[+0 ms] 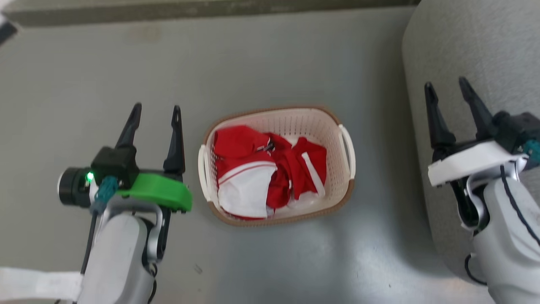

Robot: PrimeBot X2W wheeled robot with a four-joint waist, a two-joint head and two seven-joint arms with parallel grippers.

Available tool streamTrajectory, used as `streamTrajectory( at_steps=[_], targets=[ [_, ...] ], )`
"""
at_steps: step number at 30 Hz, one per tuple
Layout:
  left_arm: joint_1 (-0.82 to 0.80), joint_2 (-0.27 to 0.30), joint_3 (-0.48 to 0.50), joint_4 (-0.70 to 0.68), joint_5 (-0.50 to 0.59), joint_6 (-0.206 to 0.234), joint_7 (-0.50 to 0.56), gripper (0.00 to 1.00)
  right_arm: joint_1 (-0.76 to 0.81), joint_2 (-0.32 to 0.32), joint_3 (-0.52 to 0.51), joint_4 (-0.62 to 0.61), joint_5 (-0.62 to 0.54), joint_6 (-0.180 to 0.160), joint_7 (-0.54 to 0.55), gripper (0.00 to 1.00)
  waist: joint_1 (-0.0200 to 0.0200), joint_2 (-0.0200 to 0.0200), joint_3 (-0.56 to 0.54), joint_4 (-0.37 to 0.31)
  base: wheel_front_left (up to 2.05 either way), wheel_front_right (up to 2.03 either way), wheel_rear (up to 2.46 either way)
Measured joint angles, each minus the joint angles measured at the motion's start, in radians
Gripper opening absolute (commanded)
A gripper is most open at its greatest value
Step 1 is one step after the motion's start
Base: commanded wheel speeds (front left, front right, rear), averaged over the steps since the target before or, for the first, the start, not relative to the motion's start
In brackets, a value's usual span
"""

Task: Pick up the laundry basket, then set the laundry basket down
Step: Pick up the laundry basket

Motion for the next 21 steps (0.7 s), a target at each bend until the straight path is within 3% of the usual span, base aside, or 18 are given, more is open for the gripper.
streamTrajectory(
  at_steps=[21],
  targets=[
    [-0.279,-0.026,0.007,0.261,-0.045,-0.054,0.089,1.0,-0.274,0.008,0.081,0.223,-0.018,0.032,0.005,1.0,0.0001,0.0,0.256,0.015,0.0,0.0,0.0]
  ],
)
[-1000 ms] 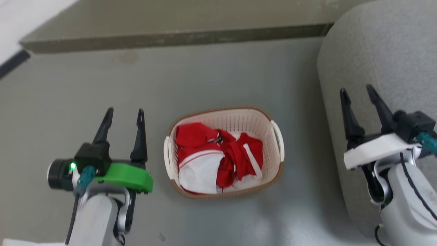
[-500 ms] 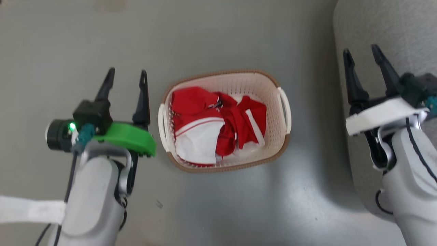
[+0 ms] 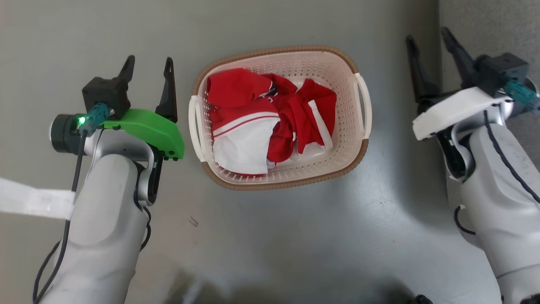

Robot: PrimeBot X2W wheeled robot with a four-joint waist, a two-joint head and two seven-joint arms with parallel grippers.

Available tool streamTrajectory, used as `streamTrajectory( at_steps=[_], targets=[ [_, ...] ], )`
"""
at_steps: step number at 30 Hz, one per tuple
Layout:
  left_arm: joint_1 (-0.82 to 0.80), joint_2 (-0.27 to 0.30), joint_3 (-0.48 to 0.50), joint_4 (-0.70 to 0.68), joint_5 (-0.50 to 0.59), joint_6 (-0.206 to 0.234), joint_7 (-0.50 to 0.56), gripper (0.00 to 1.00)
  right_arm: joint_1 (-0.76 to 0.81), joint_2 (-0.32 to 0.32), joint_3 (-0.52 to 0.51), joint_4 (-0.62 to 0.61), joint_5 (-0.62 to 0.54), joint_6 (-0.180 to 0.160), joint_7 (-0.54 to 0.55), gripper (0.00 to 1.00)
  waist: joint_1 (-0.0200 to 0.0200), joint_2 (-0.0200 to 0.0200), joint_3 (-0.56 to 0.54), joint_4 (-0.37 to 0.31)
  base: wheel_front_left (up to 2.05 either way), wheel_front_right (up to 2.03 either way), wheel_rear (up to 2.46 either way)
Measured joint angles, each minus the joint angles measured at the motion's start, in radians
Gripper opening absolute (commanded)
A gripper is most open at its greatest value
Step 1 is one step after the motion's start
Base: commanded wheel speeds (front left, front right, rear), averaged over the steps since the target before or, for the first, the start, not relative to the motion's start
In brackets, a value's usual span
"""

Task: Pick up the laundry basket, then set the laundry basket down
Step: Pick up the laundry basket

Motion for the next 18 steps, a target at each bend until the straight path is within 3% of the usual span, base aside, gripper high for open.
streamTrajectory(
  at_steps=[18],
  targets=[
    [-0.089,-0.023,-0.007,0.27,-0.053,-0.071,0.039,1.0,-0.119,0.07,0.074,0.231,0.0,0.009,0.01,1.0,0.0,0.0,0.14,-0.022,0.0,0.0,0.0]
  ],
)
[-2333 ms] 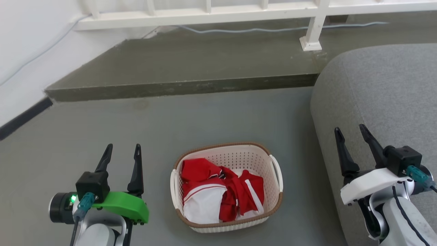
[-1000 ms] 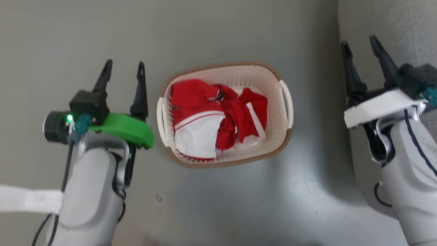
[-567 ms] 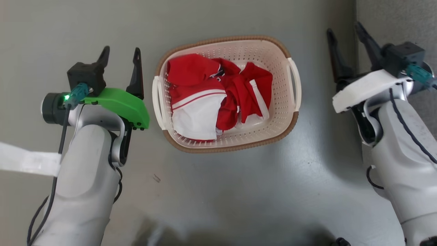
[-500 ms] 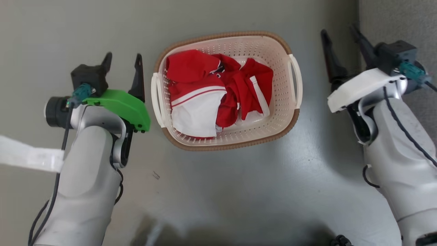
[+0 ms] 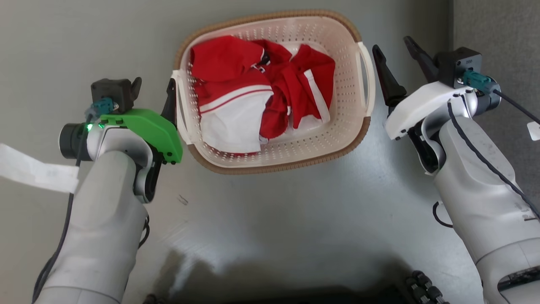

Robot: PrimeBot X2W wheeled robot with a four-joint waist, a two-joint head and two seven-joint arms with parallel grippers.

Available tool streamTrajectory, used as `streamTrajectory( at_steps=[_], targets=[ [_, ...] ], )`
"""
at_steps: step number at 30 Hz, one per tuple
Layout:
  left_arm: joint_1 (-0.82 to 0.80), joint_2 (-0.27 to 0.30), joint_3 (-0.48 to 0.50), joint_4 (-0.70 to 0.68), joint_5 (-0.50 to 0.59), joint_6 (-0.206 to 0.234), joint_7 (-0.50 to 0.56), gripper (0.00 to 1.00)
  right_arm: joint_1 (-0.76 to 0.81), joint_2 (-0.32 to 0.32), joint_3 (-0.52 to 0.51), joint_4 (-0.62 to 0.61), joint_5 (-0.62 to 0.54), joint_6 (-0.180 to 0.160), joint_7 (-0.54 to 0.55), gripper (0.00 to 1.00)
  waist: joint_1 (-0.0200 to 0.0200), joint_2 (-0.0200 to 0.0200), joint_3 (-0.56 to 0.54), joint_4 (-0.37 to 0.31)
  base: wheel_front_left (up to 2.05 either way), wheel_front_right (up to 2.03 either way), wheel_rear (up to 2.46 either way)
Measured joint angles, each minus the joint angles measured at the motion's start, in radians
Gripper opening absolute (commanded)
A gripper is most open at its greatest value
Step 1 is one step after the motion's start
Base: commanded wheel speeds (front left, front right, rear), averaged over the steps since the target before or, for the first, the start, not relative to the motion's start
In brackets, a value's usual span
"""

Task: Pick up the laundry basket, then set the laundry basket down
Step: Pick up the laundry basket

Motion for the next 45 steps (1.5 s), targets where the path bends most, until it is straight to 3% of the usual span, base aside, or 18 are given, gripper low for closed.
streamTrajectory(
  at_steps=[29,30,31,36,45],
  targets=[
    [-0.223,-0.018,-0.001,0.273,-0.037,-0.061,0.016,1.0,-0.165,0.022,0.063,0.21,0.01,0.009,-0.003,1.0,0.0,0.0,0.19,-0.02,0.0,0.0,0.0],
    [-0.227,-0.018,0.0,0.283,-0.043,-0.064,0.016,0.48,-0.168,0.023,0.064,0.216,0.011,0.009,-0.003,0.44,0.0,0.0,0.192,-0.021,0.0,0.0,0.0],
    [-0.229,-0.019,0.0,0.291,-0.044,-0.069,0.016,0.0,-0.17,0.023,0.065,0.222,0.012,0.009,-0.003,0.0,0.0,0.0,0.193,-0.021,0.0,0.0,0.0],
    [-0.247,-0.047,-0.005,0.316,-0.054,-0.081,0.023,0.0,-0.179,0.049,0.07,0.245,0.03,0.017,-0.004,0.0,-0.0001,0.0,0.195,-0.022,0.0,0.0,0.0],
    [-0.271,-0.048,-0.012,0.366,-0.061,-0.086,0.005,0.0,-0.194,0.051,0.09,0.287,0.057,0.017,-0.01,0.0,0.0,0.0,0.186,-0.022,0.0,0.0,0.0]
  ],
)
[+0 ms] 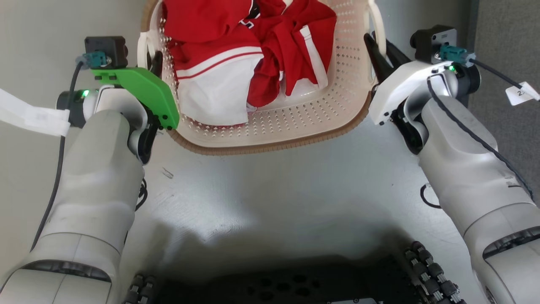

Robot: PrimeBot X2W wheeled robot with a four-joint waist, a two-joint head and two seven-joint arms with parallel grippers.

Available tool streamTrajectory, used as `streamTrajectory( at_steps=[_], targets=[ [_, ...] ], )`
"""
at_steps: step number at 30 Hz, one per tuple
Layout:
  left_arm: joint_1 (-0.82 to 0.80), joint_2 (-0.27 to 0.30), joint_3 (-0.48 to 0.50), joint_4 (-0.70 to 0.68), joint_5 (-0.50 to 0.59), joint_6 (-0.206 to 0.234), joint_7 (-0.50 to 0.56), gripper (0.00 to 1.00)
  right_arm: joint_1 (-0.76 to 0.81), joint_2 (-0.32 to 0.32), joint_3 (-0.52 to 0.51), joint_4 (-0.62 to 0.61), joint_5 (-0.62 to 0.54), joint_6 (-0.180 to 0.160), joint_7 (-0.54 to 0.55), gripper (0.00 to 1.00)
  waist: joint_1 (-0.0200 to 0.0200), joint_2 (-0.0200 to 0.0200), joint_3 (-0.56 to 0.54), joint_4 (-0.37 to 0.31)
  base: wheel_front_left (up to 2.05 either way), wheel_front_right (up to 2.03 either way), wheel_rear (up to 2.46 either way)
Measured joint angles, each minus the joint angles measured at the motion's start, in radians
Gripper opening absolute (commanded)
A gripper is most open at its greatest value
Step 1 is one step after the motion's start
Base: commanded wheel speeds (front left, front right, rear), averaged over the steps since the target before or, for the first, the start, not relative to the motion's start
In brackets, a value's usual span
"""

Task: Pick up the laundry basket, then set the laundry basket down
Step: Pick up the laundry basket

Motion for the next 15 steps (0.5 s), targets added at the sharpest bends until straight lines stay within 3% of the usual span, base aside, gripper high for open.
streamTrajectory(
  at_steps=[15],
  targets=[
    [0.005,-0.009,-0.013,0.1,-0.035,-0.017,-0.014,0.0,0.016,0.017,0.046,0.077,0.044,0.001,0.0,0.0,0.0,0.0,-0.105,0.0,0.0,0.0,0.0]
  ],
)
